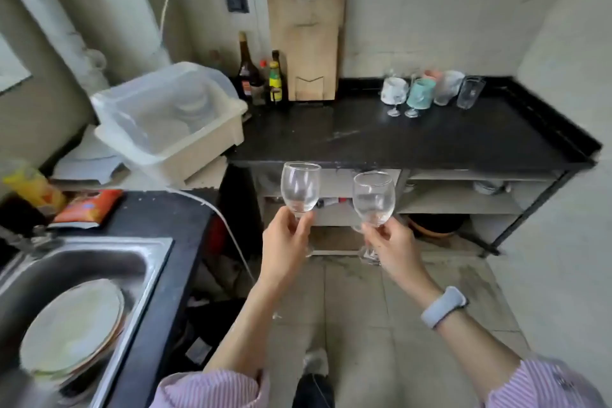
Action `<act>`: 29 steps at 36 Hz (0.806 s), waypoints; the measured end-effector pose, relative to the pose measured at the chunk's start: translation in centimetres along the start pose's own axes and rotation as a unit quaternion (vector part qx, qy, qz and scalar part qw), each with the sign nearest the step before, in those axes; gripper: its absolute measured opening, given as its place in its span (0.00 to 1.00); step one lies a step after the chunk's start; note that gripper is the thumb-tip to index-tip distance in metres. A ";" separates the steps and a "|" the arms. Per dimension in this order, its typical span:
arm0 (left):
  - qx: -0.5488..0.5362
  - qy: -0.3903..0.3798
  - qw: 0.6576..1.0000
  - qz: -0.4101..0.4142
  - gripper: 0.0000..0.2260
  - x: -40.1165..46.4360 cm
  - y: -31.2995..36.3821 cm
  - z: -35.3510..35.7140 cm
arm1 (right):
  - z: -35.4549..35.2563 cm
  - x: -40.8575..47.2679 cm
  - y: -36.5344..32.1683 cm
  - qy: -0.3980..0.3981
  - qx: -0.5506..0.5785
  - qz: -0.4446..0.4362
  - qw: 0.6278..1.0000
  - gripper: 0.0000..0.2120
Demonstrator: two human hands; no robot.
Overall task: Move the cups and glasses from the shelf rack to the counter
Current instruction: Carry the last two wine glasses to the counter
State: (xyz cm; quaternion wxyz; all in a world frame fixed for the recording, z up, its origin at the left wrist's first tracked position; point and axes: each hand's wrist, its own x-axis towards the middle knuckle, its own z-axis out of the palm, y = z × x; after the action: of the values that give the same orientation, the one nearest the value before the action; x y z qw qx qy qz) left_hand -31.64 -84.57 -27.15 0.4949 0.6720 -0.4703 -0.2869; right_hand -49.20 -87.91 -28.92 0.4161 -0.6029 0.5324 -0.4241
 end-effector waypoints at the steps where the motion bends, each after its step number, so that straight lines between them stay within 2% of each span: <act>1: 0.001 -0.016 1.000 0.008 0.14 1.5 0.3 1.5 | -1.1 1.1 0.3 0.011 0.003 0.006 1.000 0.10; 3: -0.002 -0.048 0.999 0.023 0.14 4.5 0.9 4.5 | -2.9 3.6 1.0 0.042 -0.010 0.018 0.999 0.13; 8: -0.014 -0.115 0.992 0.042 0.11 12.7 2.2 10.8 | -6.1 11.6 2.5 0.106 -0.031 0.047 0.993 0.11; 16: -0.034 -0.167 0.984 0.054 0.09 25.6 4.7 18.3 | -9.4 24.0 2.7 0.158 -0.031 0.087 0.983 0.08; 24: -0.025 -0.245 0.969 0.030 0.09 32.8 5.9 28.1 | -14.2 31.2 6.4 0.217 -0.043 0.141 0.965 0.08; 29: -0.019 -0.288 0.957 0.011 0.07 36.0 5.5 34.5 | -17.3 35.7 10.2 0.219 -0.032 0.172 0.960 0.07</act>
State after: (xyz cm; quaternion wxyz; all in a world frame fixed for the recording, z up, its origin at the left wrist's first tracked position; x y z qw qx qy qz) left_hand -48.79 -131.55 -31.11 0.3544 0.5462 -0.5945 -0.4719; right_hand -66.06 -125.15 -31.13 0.3365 -0.4076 0.7195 -0.4505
